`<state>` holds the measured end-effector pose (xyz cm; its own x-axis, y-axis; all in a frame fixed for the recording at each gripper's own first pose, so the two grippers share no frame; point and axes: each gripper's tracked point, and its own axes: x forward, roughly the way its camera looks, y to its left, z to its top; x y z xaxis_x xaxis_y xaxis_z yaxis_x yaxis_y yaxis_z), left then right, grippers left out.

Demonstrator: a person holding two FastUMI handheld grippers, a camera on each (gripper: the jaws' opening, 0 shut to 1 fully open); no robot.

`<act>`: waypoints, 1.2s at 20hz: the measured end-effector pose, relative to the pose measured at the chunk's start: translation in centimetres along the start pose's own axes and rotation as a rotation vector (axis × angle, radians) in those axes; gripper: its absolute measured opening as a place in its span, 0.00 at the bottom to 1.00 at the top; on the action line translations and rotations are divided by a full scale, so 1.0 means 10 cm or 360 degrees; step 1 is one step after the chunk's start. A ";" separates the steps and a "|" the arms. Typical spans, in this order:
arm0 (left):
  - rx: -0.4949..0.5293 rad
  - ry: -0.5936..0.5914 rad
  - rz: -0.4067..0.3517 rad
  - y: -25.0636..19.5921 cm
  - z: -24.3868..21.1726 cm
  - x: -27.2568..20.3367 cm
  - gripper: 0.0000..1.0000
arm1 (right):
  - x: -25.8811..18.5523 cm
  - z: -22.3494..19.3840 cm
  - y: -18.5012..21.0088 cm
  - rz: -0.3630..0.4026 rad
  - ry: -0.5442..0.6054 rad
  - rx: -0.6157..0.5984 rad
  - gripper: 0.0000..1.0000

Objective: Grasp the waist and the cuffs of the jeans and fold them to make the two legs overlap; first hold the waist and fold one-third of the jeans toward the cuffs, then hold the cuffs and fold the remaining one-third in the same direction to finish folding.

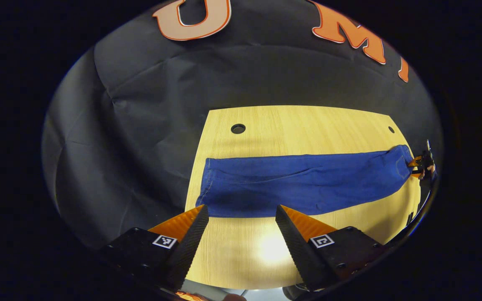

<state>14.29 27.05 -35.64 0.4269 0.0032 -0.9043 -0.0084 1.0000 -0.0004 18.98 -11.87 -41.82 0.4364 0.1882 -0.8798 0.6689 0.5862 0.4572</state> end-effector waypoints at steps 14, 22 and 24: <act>-0.0080 -0.0333 -0.0199 -0.10 0.16 -0.05 1.00 | -0.89 -0.09 0.80 0.0265 -0.0474 -0.0375 0.11; -0.0140 -0.0447 -0.0197 -0.05 0.23 -0.05 1.00 | -1.58 -0.33 1.44 0.0424 -0.0613 -0.0678 0.11; -0.0162 -0.0454 -0.0188 -0.01 0.21 -0.04 1.00 | -1.77 -0.44 1.57 0.0472 -0.0628 -0.0746 0.11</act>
<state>16.04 26.95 -34.40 0.6667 -0.0967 -0.7391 -0.0275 0.9877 -0.1540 19.09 -2.55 -19.67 0.8076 0.1442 -0.5718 0.1944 0.8503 0.4891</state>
